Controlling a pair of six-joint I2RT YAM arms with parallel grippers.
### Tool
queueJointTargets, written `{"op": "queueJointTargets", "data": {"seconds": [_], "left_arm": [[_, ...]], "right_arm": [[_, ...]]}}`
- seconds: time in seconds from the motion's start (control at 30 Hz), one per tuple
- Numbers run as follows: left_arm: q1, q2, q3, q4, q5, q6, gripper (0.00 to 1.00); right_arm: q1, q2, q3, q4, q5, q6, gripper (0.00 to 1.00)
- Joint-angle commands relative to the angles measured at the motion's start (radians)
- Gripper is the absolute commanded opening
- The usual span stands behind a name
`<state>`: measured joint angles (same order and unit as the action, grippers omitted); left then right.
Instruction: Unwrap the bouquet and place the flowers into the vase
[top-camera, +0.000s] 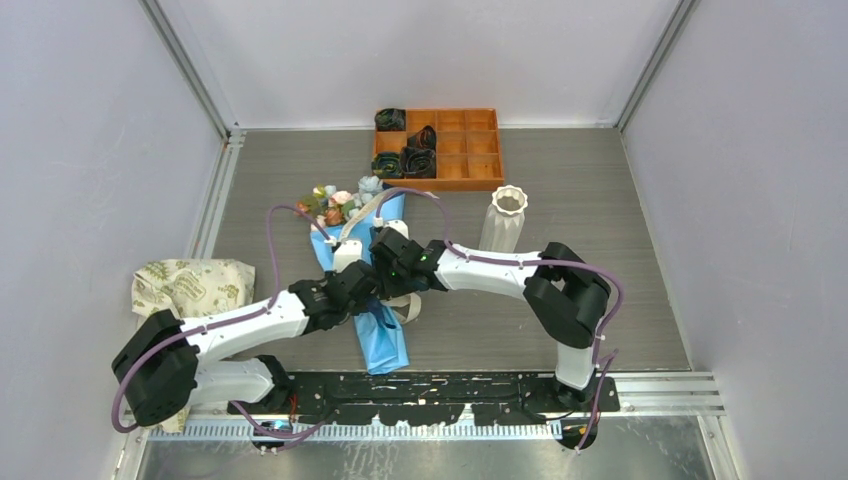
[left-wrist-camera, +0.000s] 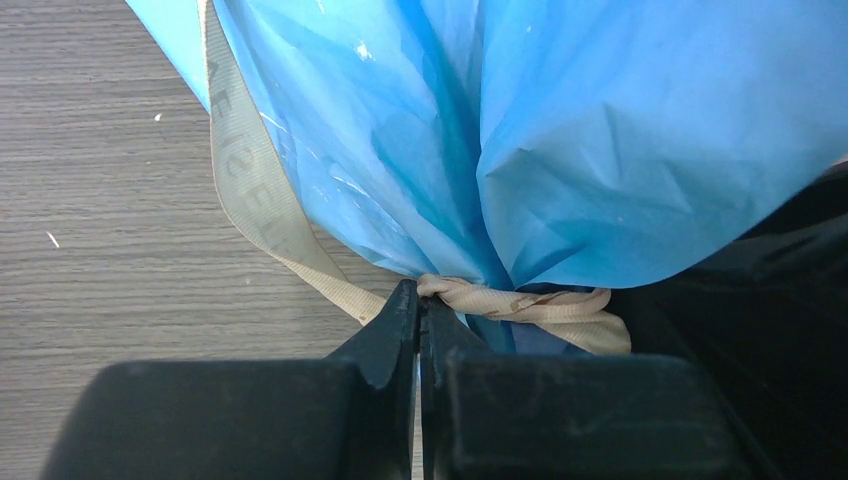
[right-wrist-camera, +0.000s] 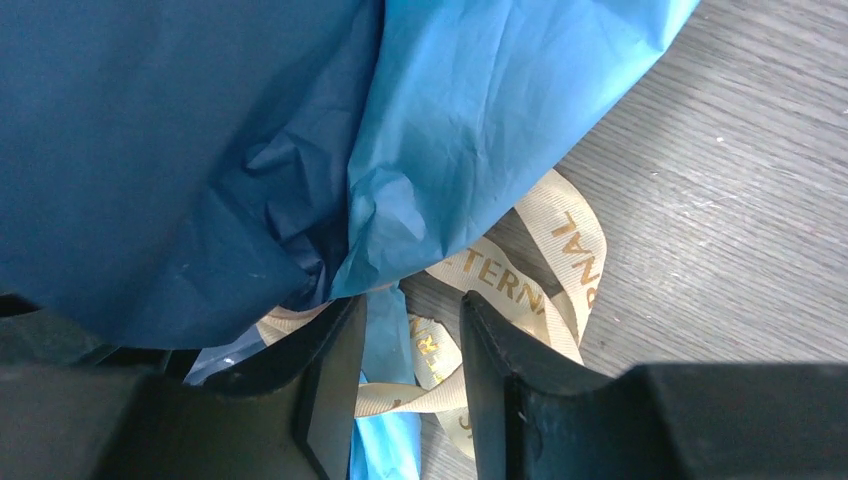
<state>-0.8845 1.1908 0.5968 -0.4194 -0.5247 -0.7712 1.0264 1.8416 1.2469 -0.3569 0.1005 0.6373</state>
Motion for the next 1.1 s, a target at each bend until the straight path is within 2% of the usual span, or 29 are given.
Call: {"op": "queueJointTargets", "data": {"seconds": [0.0,0.3,0.47,1.07], "left_arm": [[0.014,-0.011,-0.003,0.043,0.002,0.010,0.00],[0.025,0.025,-0.013,0.081,0.023,0.011,0.00],[0.031,0.032,-0.012,0.084,0.024,0.016,0.00],[0.045,-0.047,-0.002,0.052,0.028,0.029,0.00]], "right_arm": [[0.006,-0.043,0.042,0.063,-0.057,-0.001,0.46],[0.006,-0.114,-0.013,0.118,-0.145,0.033,0.47],[0.006,-0.150,-0.030,0.121,-0.140,0.026,0.49],[-0.007,0.031,0.059,0.140,-0.111,-0.013,0.45]]}}
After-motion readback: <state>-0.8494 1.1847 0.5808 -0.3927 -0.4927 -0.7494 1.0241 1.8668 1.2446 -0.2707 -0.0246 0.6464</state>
